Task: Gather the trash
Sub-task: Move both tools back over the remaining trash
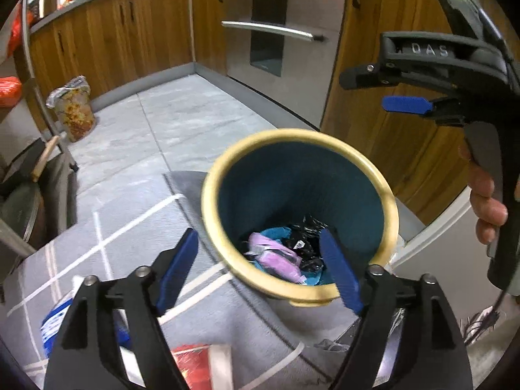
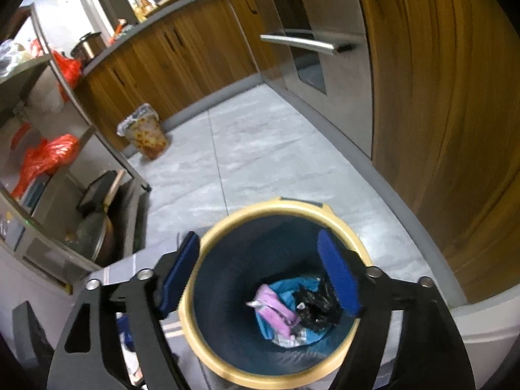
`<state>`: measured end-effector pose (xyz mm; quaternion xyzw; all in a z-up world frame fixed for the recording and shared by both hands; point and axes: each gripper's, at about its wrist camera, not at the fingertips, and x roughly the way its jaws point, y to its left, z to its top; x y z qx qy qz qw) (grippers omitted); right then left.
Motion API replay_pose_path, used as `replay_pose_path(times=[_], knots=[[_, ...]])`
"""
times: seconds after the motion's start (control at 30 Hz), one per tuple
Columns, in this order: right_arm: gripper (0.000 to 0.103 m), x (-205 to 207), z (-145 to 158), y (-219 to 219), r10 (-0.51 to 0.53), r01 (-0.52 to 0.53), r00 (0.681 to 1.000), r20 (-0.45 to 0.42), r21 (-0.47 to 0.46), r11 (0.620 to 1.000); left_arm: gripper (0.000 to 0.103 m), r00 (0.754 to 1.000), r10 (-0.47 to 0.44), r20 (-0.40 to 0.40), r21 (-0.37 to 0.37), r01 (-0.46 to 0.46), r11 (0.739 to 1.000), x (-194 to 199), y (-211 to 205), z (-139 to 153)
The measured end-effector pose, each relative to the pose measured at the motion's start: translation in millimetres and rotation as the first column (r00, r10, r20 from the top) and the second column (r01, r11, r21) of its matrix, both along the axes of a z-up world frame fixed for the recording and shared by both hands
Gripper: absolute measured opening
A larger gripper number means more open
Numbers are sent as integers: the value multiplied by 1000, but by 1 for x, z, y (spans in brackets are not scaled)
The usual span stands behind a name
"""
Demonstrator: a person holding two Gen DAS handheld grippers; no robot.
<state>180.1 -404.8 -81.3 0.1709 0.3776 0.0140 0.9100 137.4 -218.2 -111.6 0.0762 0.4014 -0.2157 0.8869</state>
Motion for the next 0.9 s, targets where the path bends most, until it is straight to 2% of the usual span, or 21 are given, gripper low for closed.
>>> replay_pose_path(times=[0.17,0.4,0.57,0.73,0.9], knots=[[91,-21,20,11,4,-1,998,59,-54,999,87,999,32,36,3,-32,999,-18,21,30],[95,-61,52,40,11,-7,991,133,-26,1000,91,992,89,86,-7,-88,996,-55,64,80],[97,-88,70,66,51,-48,983,178,-20,999,95,978,163,132,-11,-163,986,-85,114,110],[97,-107,74,90,96,-91,980,177,-36,995,96,957,242,158,15,-247,969,-109,158,119],[97,-118,76,112,129,-125,976,177,-32,992,96,931,322,171,-7,-325,946,-128,204,122]])
